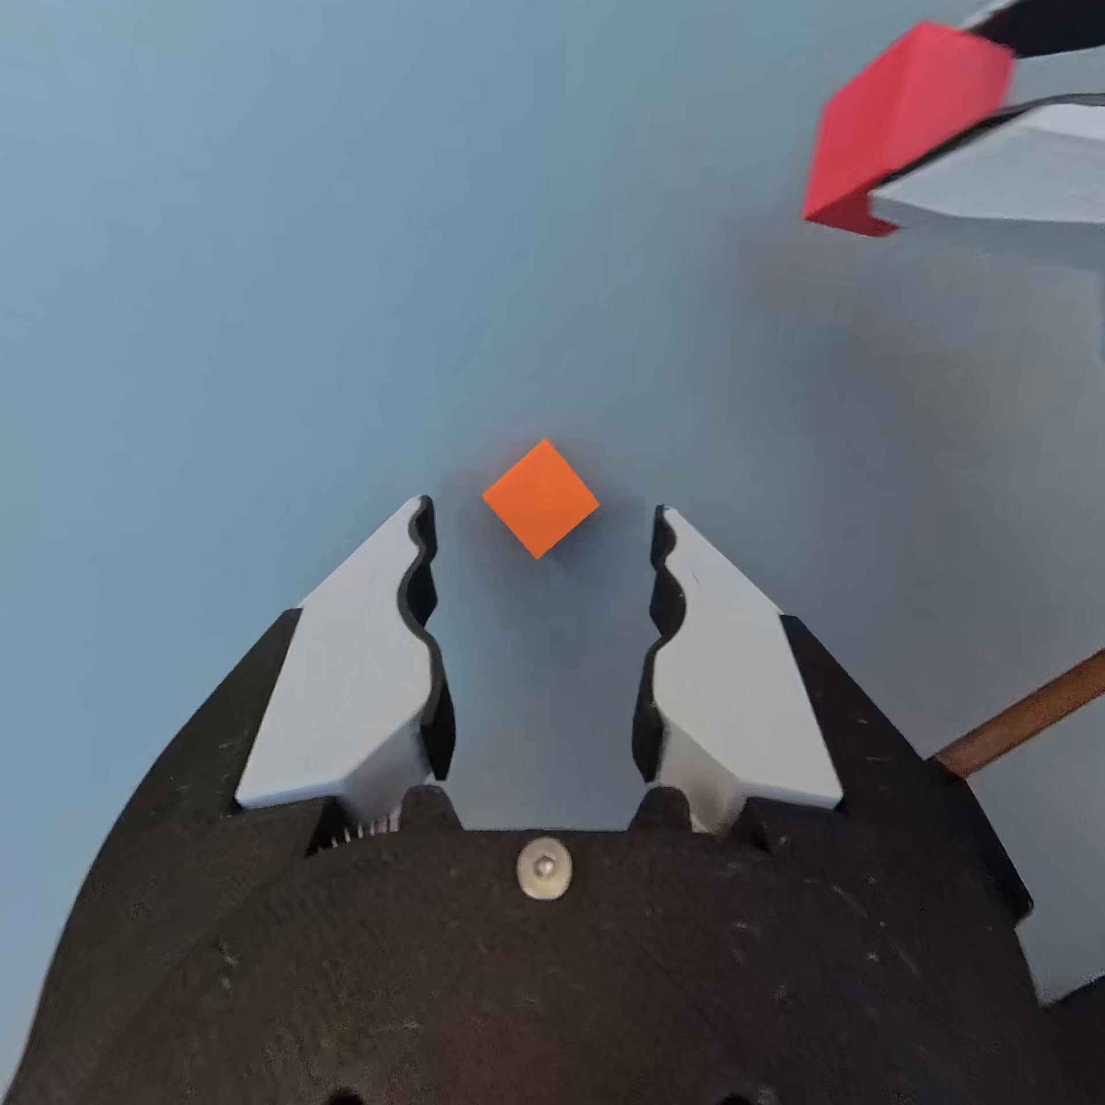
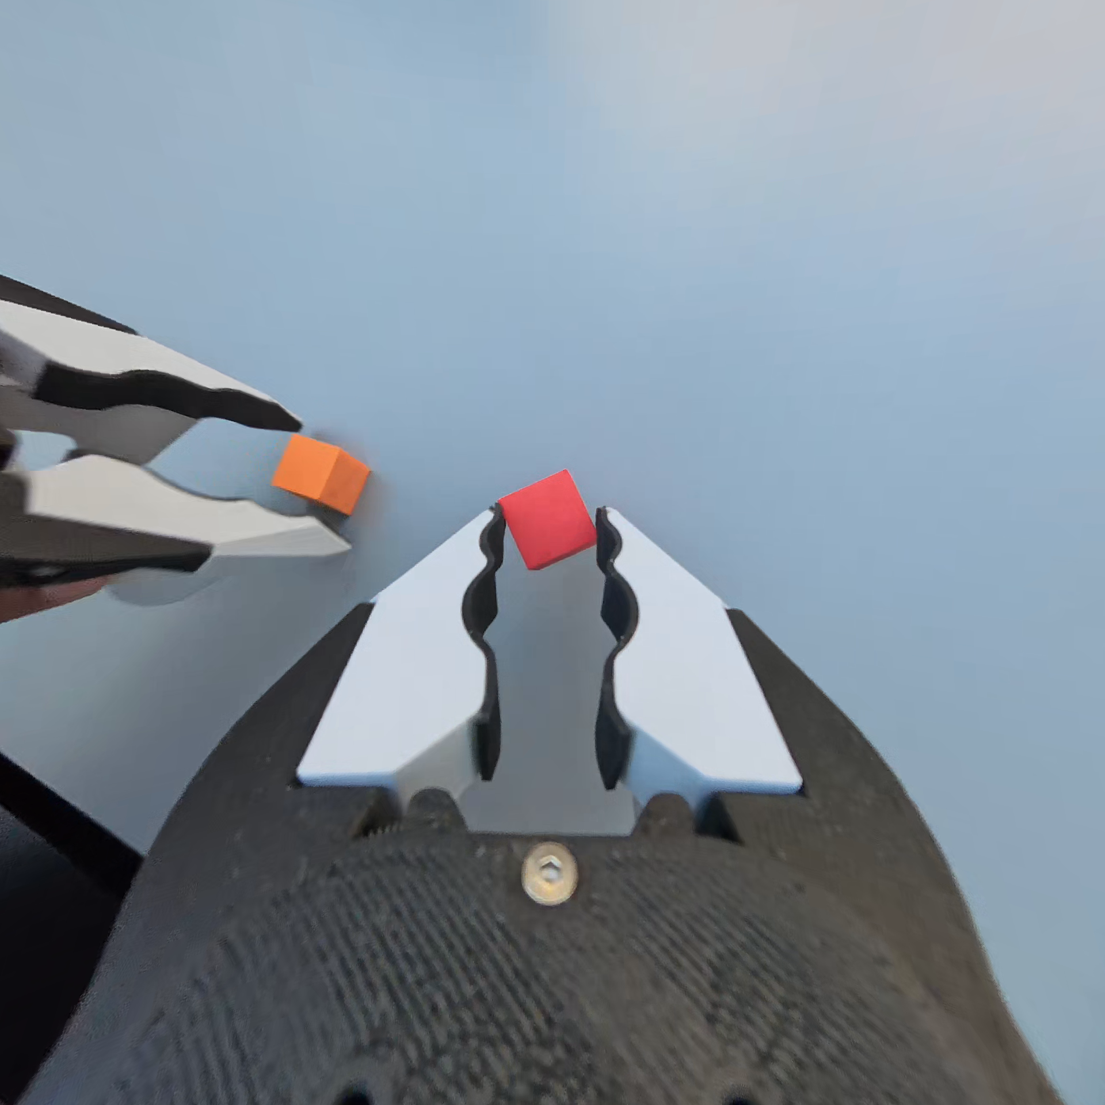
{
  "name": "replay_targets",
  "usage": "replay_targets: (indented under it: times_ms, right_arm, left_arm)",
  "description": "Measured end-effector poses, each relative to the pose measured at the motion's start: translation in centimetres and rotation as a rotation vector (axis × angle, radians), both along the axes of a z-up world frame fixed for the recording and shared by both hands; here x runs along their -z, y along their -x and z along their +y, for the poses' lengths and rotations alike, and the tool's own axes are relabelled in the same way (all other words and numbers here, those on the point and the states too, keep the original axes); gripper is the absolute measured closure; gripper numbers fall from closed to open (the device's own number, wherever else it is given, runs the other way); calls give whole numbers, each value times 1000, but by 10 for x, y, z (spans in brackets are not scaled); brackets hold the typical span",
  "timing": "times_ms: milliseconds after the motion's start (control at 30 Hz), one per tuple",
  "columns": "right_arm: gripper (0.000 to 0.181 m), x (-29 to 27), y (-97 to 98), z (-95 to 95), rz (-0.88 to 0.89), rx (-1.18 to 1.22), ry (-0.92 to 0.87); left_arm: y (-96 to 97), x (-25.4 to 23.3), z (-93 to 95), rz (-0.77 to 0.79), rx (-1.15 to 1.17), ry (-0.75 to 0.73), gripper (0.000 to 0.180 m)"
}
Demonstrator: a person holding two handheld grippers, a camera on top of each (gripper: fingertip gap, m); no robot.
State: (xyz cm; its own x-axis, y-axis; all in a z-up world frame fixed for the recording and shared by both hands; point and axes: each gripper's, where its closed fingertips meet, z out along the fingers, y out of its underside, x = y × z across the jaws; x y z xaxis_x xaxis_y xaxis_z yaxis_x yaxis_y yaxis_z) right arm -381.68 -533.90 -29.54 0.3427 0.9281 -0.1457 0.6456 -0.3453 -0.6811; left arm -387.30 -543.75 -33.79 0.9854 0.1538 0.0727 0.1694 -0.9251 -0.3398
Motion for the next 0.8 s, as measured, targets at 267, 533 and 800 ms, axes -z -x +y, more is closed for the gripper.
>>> replay_targets:
  times_ms: [267, 533, 800]
  right_arm:
    - [151, -37, -50, -41, 72, 74, 40]
    - [151, -73, -18, -98, 157, -23, 65]
    - [151, -89, 68, -225, 141, -415, -29]
  left_arm:
    - [-11, -29, 7, -127, -16, -123, 148]
    - [49, -159, -74, -51, -40, -415, 147]
    - [103, -148, -200, -49, -187, -351, 147]
